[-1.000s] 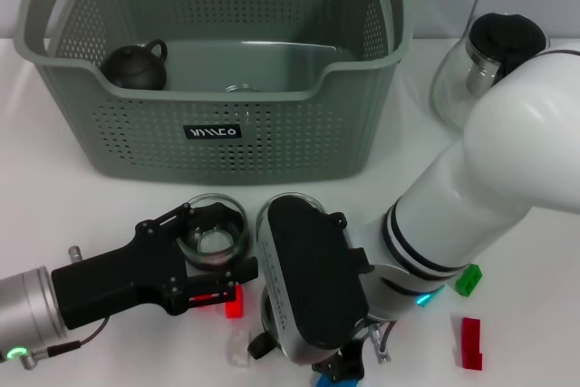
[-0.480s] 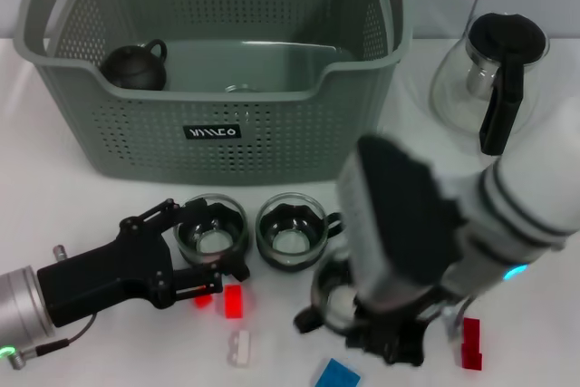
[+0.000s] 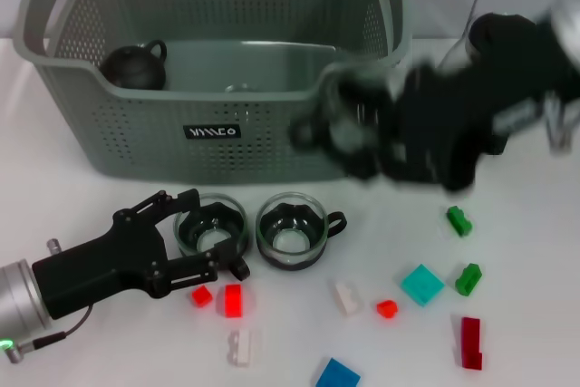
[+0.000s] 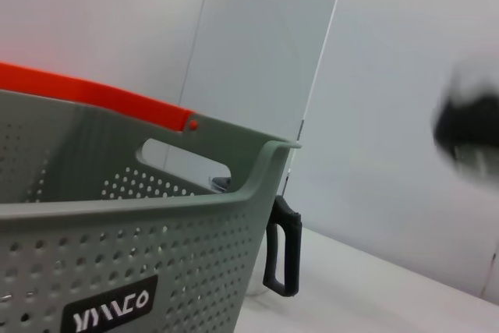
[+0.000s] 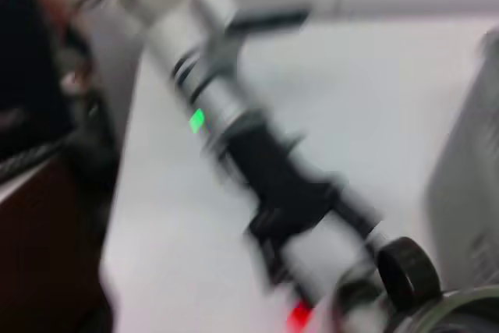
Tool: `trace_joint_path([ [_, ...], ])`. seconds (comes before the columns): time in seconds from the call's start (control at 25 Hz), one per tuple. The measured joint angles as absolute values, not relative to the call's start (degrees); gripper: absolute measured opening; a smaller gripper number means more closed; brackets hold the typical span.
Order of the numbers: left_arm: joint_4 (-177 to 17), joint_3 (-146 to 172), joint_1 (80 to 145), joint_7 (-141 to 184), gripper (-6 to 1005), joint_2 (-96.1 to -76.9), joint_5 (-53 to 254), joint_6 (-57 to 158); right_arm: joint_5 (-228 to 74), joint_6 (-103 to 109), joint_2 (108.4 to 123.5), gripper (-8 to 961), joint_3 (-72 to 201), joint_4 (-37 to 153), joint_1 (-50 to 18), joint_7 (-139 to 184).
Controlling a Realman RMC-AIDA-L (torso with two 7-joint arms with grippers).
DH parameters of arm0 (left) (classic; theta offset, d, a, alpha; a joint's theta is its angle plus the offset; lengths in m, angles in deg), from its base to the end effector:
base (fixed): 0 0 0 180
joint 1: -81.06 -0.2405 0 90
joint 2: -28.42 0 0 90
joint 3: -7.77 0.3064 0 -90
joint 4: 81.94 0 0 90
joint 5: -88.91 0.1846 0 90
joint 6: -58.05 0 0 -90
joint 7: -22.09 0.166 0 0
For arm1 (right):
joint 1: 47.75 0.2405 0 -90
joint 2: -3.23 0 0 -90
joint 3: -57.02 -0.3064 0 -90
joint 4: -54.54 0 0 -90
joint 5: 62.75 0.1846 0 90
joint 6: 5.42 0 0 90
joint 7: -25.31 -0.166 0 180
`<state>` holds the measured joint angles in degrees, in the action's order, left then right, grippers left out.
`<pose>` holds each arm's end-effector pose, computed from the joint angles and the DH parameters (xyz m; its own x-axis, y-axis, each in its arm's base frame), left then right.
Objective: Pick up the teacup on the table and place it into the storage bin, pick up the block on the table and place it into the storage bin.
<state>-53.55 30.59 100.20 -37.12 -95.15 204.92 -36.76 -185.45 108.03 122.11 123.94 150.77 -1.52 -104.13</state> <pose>-0.3176 0.2624 -0.0657 0.6593 0.2871 0.6949 0.5642 -0.7998 -0.2048 0.0841 0.3290 -0.0005 0.9987 -0.0109 0.0507 -0.0090 -0.9993 -0.0367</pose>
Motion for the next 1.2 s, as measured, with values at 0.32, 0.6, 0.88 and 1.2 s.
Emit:
trace_joint_path([
  [0.32,-53.83,30.54,100.92,-36.98,949,-95.08,204.85,-35.75,-188.91,93.67,121.56,90,113.19,138.51,9.76,-103.98],
  [0.6,-53.90,30.54,101.27,-36.97,949,-95.26,204.81,-35.20,-194.12,68.08,120.53,101,116.69,109.48,15.06,-91.91],
  [0.88,-54.01,30.54,101.67,-36.97,949,-95.42,204.74,-35.19,-198.22,48.06,123.26,113,124.01,93.78,17.43,-85.41],
  [1.2,-54.01,30.54,101.89,-36.97,949,-95.41,204.74,-35.24,-198.24,34.81,123.97,126,132.67,85.08,18.53,-85.32],
])
